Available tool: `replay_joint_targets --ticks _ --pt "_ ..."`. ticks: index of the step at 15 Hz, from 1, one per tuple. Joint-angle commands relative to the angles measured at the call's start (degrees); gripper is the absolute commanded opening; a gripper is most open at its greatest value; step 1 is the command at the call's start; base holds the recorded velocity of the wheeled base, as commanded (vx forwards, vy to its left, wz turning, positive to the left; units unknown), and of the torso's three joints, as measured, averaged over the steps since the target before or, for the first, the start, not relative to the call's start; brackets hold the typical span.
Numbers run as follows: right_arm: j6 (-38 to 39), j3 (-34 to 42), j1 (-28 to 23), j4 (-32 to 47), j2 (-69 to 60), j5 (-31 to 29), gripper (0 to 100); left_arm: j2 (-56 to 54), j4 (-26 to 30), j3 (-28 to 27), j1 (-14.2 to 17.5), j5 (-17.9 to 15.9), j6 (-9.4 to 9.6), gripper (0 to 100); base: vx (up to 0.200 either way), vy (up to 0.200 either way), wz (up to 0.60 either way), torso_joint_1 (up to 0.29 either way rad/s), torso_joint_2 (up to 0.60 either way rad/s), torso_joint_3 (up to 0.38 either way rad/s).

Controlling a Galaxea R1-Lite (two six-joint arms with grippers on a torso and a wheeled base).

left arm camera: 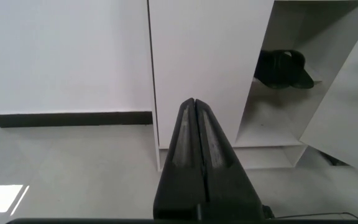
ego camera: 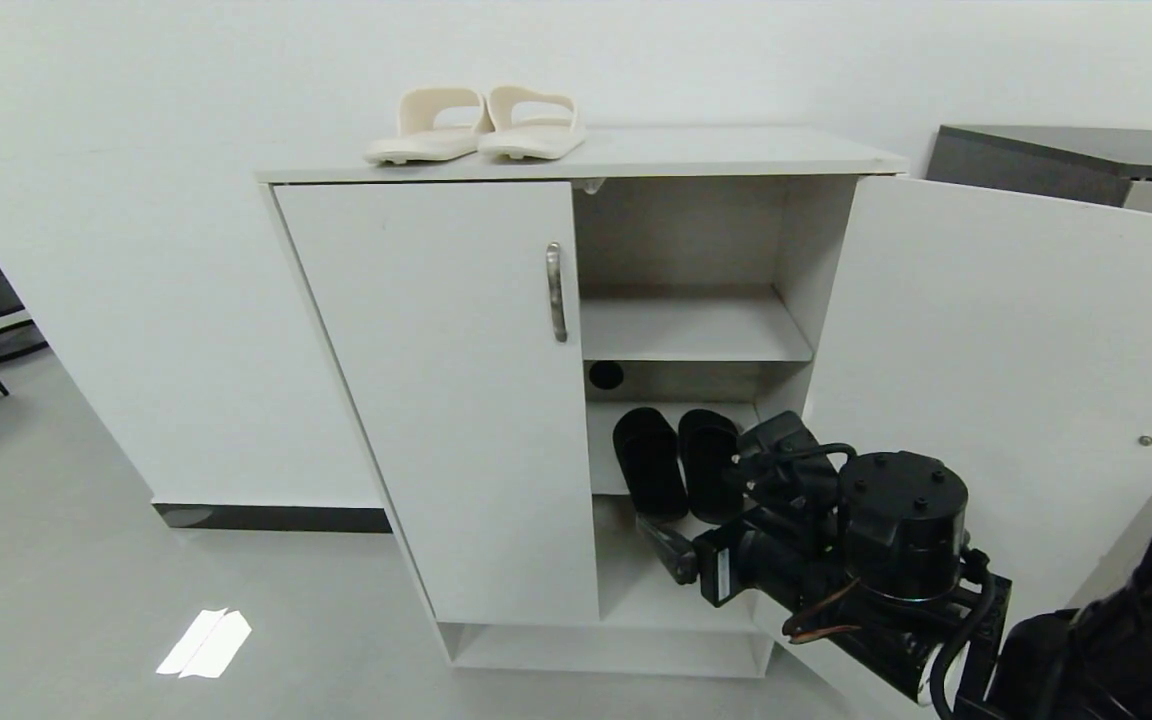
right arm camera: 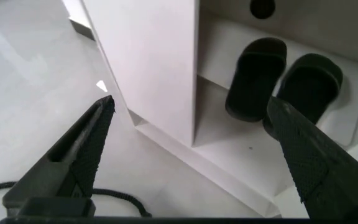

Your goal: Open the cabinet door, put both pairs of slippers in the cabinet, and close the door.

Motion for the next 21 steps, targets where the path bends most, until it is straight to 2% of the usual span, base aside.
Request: replay_joint_targets --ticks 1,5,21 --pt "0.19 0.38 0.06 0.00 -0.16 0.35 100 0.08 0.02 0.00 -0.04 -0.02 0.02 0 0.000 0.000 0.00 0.000 0.00 0.000" --pt "0.19 0.21 0.06 -0.17 -0.16 2.73 100 0.08 0.02 0.00 -0.04 -0.19 -0.24 0 0.000 0.000 0.00 0.000 0.00 0.000" --pt "-0.60 1.97 -1.69 -0.26 -0.16 2.64 100 0.08 0.02 0.00 -0.04 -0.28 -0.33 0 0.000 0.200 0.00 0.002 0.00 0.004"
